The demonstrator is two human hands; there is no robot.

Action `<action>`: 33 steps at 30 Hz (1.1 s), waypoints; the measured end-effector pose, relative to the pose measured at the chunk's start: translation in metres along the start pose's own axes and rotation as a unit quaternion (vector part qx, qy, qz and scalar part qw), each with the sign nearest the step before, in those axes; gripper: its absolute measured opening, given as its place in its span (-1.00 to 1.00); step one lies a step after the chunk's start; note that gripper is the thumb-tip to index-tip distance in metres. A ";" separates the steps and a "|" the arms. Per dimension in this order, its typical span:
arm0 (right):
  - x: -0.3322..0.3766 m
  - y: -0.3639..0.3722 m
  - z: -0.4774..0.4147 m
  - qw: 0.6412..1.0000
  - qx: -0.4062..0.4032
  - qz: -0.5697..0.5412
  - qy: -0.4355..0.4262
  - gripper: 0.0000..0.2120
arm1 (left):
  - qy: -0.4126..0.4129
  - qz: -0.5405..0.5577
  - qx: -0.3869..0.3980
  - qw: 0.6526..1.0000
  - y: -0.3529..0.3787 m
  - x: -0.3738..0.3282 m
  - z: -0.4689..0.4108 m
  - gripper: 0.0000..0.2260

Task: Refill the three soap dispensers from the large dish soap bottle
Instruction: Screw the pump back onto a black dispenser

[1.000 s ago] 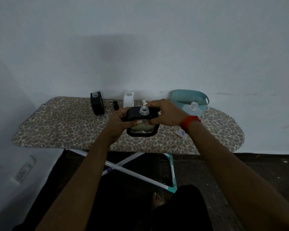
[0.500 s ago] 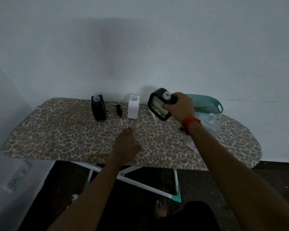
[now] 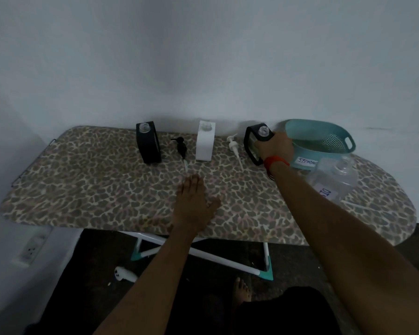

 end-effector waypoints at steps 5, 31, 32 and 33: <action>-0.007 0.004 -0.004 1.000 -0.009 0.003 0.014 -0.54 | -0.002 -0.005 -0.003 1.000 0.001 0.001 0.000 -0.16; 0.117 0.044 0.090 0.937 0.143 -0.039 -0.315 -0.69 | -0.183 0.327 -0.331 0.866 -0.095 0.064 0.032 -0.39; 0.123 0.055 0.099 0.931 0.157 -0.033 -0.327 -0.69 | -0.214 0.333 -0.330 0.857 -0.101 0.077 0.026 -0.29; 0.129 0.066 0.106 0.928 0.165 -0.030 -0.333 -0.69 | -0.238 0.339 -0.319 0.852 -0.107 0.088 0.018 -0.19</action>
Point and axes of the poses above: each hand's wrist, its own z-axis away from the middle knuckle, its own y-axis out of the palm, x = y × z, the point moved 8 cm from there along -z, towards the middle knuckle, and after that the axes turned 6 degrees about x, right-handed, at the moved point
